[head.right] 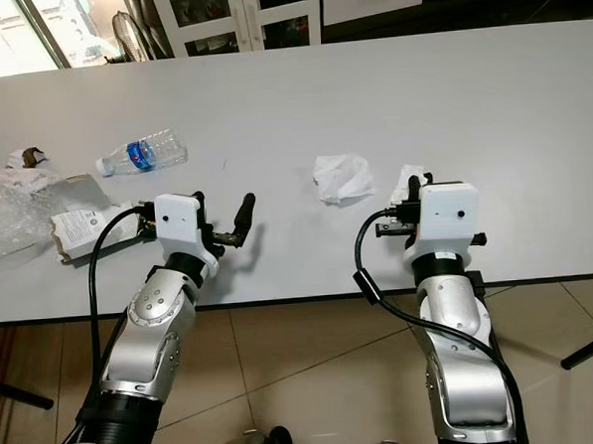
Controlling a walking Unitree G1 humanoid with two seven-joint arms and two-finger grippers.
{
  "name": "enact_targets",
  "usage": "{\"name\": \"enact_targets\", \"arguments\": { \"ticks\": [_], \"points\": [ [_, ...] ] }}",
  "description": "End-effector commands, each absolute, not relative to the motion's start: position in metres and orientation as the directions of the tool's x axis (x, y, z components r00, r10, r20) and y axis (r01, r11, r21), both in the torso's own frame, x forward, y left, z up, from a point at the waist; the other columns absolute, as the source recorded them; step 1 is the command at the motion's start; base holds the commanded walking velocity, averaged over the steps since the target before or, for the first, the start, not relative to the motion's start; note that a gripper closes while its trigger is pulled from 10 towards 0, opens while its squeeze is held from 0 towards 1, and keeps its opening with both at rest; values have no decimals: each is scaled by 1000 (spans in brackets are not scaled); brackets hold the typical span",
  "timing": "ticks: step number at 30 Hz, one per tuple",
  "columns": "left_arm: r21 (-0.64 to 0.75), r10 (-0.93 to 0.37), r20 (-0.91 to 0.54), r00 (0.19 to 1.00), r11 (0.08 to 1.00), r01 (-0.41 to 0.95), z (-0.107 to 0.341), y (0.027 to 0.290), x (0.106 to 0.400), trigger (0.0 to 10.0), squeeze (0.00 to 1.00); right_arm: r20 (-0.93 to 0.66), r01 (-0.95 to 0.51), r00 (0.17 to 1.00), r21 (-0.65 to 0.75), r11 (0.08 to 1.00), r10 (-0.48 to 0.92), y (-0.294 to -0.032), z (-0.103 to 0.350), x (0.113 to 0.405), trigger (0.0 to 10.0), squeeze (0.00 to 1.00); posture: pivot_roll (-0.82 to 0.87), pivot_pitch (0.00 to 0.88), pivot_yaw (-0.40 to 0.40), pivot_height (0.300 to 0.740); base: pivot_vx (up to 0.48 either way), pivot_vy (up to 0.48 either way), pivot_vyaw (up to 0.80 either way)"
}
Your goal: Picking trash to rubbish bin
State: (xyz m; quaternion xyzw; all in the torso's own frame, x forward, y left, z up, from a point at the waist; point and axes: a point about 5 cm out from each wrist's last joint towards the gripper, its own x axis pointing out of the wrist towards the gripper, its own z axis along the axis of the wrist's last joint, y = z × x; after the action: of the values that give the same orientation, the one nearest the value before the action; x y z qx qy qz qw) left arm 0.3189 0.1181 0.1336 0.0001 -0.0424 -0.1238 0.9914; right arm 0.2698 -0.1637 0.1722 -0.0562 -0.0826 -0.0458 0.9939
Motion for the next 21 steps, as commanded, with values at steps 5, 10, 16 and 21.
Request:
{"name": "enact_targets", "arguments": {
  "ticks": [5,10,16,21],
  "points": [
    [3,-260,79,962,965,261,135,135,320,10000,0,85,127,989,-109,986,-118,-178,165,269,10000,0,-73,81,78,740,0,0,0],
    [-2,-319,62,946,948,320,135,145,317,10000,0,75,148,987,-111,983,-140,-186,166,267,10000,0,-76,84,78,740,0,0,0],
    [36,-315,46,948,949,314,135,149,318,10000,0,83,215,975,-121,969,-206,-191,170,269,10000,0,-76,84,81,740,0,0,0],
    [21,-314,36,949,949,313,134,148,316,10000,0,82,184,981,-72,980,-178,-189,171,267,10000,0,-77,85,83,740,0,0,0]
  ]
}}
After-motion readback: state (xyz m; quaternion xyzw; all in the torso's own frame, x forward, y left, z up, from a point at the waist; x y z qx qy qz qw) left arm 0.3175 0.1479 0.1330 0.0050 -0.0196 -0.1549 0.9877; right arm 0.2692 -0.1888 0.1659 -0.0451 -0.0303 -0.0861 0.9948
